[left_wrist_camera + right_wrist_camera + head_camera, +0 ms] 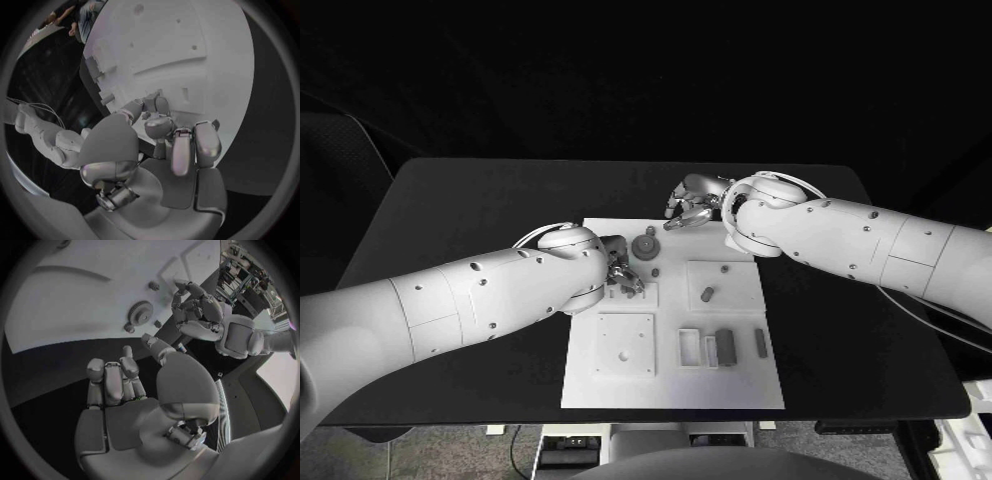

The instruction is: Assemble the parts on the task board

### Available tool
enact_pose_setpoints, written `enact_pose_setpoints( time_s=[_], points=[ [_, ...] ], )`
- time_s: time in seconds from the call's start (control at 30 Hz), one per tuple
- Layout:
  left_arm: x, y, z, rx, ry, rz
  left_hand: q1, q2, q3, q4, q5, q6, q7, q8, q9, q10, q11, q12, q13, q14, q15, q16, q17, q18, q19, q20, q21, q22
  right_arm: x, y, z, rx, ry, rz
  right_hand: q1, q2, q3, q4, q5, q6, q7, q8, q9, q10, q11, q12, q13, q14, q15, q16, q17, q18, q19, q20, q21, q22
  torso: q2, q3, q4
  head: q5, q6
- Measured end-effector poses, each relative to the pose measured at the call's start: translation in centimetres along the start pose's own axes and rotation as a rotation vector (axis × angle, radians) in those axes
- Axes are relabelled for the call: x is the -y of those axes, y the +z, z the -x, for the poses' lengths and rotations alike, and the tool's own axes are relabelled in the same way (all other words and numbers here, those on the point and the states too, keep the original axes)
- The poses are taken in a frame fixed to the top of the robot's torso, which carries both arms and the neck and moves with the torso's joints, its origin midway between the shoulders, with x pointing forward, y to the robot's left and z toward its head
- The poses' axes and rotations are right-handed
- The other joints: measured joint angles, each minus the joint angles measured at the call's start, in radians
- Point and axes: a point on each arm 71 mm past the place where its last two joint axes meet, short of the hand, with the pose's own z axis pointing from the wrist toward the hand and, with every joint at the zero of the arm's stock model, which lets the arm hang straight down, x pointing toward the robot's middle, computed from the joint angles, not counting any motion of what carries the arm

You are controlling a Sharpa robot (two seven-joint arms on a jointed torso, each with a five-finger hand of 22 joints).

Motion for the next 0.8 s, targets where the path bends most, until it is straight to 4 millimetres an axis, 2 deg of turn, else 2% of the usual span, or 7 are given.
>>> enact_pose_setpoints(
  time_s=[0.8],
  points=[
    [-0.45,0.00,-0.08,-0.014,-0.003,0.008,-0.001,0.001,0.002,0.002,0.004,0.000,0.000,0.000,0.000,0.000,0.000,0.000,0.000,0.001,-0.001,0.000,0.000,0.000,0.000,0.000,0.000,0.000,0.01,0.02,-0.01,-0.001,0.000,-0.001,0.000,0.000,0.000,0.000,0.000,0.002,-0.002,0.000,0.000,0.002,-0.002,0.000,0.000,0.001,0.001,0.000,0.000,0.000,0.000,0.000,0.000,0.000,0.000,-0.0006,0.0001,0.002,-0.003]
  ],
)
